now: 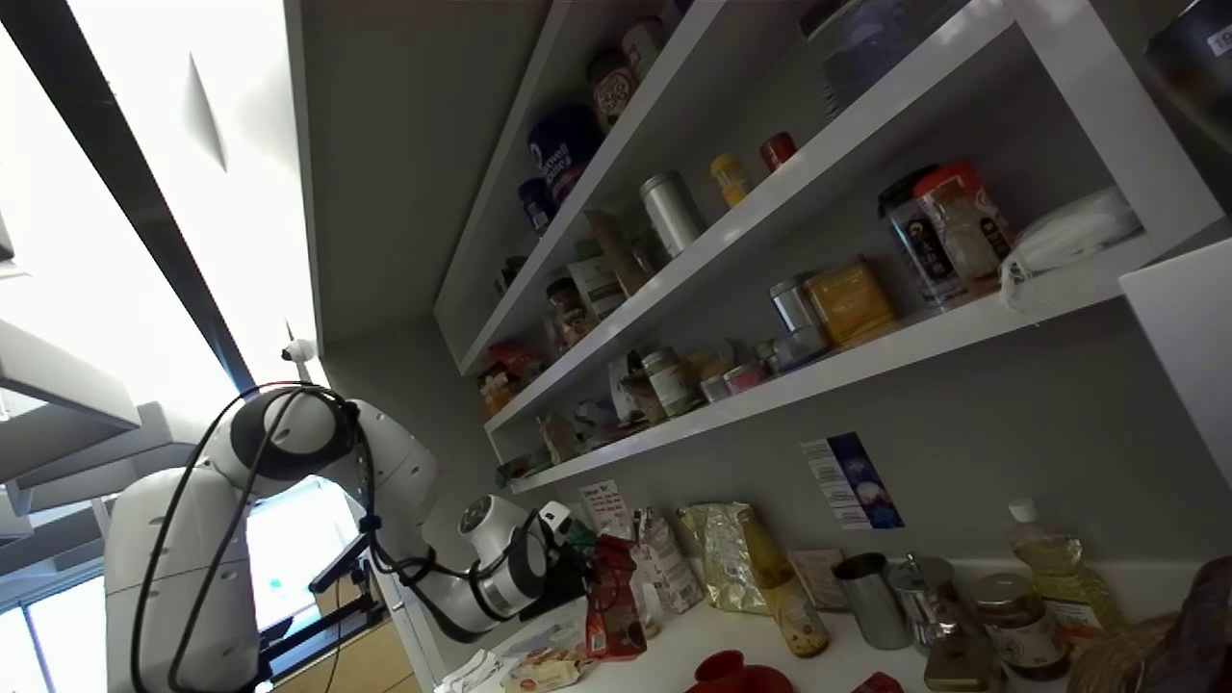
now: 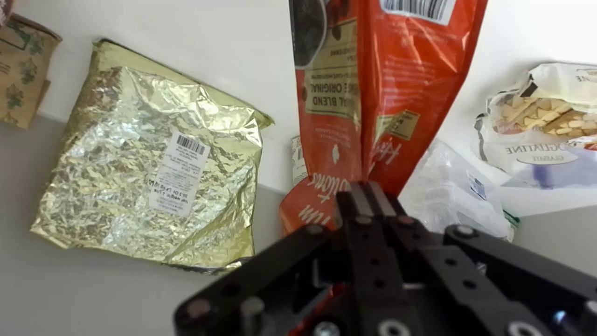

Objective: Remove the orange packet from the shelf

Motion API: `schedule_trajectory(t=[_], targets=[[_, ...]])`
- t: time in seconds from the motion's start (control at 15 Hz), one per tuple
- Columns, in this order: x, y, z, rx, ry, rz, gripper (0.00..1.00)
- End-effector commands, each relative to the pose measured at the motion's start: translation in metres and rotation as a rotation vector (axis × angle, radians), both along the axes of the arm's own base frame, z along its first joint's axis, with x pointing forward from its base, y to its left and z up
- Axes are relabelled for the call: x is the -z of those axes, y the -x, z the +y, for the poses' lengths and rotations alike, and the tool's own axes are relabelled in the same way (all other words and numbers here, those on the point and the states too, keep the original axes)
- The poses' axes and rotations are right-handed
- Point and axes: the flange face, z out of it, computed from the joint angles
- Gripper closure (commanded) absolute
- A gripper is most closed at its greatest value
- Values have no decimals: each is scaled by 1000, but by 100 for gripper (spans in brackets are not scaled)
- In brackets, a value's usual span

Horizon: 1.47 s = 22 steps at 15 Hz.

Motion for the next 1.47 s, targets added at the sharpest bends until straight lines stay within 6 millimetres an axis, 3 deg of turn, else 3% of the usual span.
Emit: schedule_trajectory(t=[0.0, 0.33, 0.73, 1.4], targets=[[21, -30, 13, -5, -10, -32, 97], [35, -53, 39, 15, -69, -80, 98], [57, -40, 63, -14, -135, -125, 97], [101, -26, 50, -25, -167, -225, 97]])
